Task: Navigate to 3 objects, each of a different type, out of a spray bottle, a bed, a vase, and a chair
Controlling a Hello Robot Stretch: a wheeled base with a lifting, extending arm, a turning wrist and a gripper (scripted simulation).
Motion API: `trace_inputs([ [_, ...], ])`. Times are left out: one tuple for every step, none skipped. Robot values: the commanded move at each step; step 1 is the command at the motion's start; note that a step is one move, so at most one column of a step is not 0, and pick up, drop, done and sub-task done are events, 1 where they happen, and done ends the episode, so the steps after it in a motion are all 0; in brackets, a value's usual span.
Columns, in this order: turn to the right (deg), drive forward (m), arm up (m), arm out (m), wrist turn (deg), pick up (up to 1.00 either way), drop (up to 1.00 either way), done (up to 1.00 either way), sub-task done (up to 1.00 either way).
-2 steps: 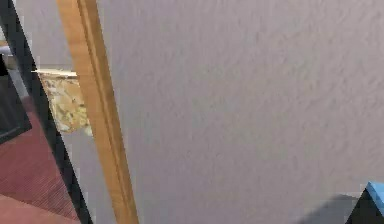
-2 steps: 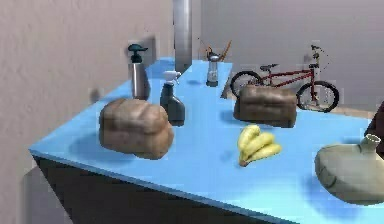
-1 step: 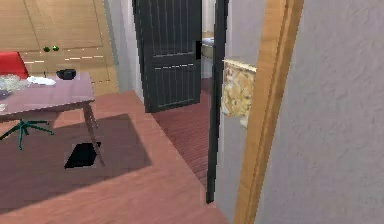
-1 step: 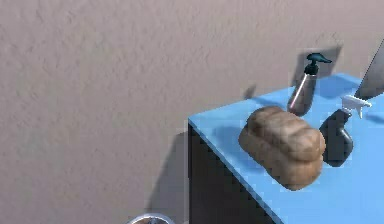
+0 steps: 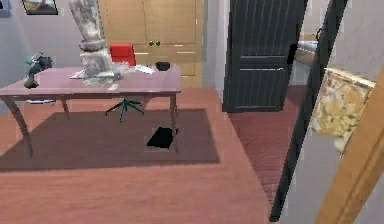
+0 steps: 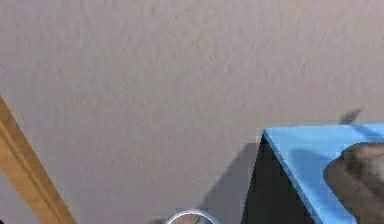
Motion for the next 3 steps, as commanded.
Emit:
trace_inputs([
  [0.0, 0.10, 0.00, 0.00, 0.0, 0.00, 0.00, 0.00, 0.00],
  [9.0, 0.00, 0.00, 0.00, 0.0, 0.00, 0.00, 0.00, 0.00],
  [0.0, 1.00, 0.00, 0.00, 0.0, 0.00, 0.00, 0.00, 0.00],
])
